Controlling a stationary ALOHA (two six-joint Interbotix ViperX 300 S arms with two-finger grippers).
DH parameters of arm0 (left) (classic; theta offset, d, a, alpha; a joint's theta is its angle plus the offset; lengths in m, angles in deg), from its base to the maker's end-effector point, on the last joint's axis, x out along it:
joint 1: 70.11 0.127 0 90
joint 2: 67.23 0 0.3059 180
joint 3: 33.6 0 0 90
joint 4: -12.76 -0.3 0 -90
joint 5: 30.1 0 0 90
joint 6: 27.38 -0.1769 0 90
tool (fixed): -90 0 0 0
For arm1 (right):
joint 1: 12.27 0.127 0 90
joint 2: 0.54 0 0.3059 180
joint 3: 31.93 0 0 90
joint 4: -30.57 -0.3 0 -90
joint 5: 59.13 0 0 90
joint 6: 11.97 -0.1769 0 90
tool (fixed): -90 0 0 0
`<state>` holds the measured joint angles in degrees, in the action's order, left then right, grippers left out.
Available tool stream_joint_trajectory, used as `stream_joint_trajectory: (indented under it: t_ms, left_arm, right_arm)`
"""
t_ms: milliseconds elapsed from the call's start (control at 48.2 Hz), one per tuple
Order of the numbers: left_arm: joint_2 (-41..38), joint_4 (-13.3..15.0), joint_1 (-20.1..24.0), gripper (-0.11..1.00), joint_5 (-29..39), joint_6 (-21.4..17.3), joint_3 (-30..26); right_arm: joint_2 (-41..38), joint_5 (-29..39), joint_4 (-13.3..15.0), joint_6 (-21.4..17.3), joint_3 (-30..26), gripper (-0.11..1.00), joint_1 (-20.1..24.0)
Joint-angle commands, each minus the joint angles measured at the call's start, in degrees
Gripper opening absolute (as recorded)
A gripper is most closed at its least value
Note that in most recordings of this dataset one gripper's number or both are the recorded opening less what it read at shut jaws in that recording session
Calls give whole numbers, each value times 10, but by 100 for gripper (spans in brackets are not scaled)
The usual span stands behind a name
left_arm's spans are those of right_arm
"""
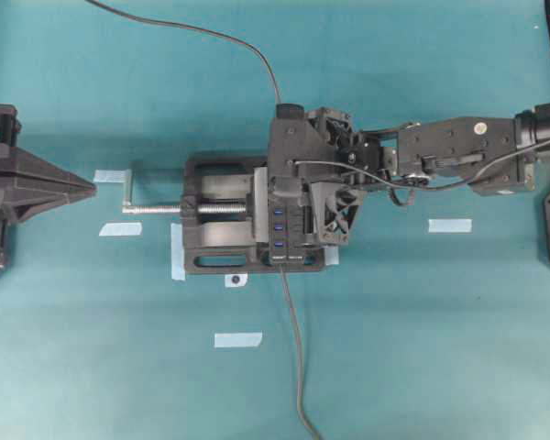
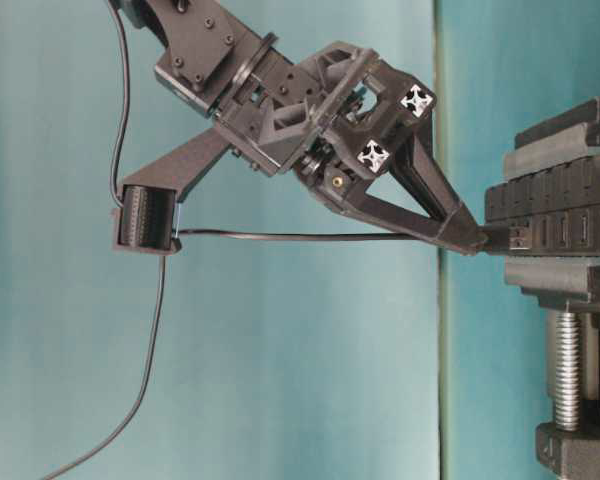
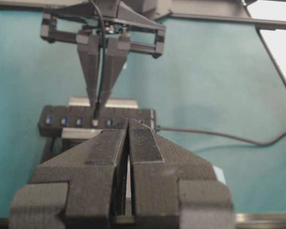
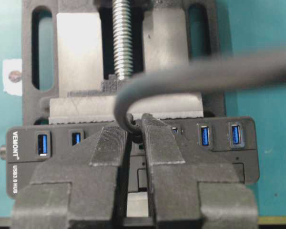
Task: Insert the USB into the center port of the fixed hub
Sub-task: 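Push the USB plug into the center port with the right gripper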
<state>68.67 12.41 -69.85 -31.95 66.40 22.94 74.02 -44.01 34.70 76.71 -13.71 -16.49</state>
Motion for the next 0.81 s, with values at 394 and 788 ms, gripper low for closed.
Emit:
stream_joint_trajectory:
  t_ms: [394, 788]
  left_arm:
    - [-3, -2, 1, 0, -3, 1, -8]
    - [-3, -1, 1, 0, -3, 1, -7]
  right_arm:
    - [9, 28, -1, 1, -8, 7, -2]
    - [9, 36, 2, 2, -10, 7, -3]
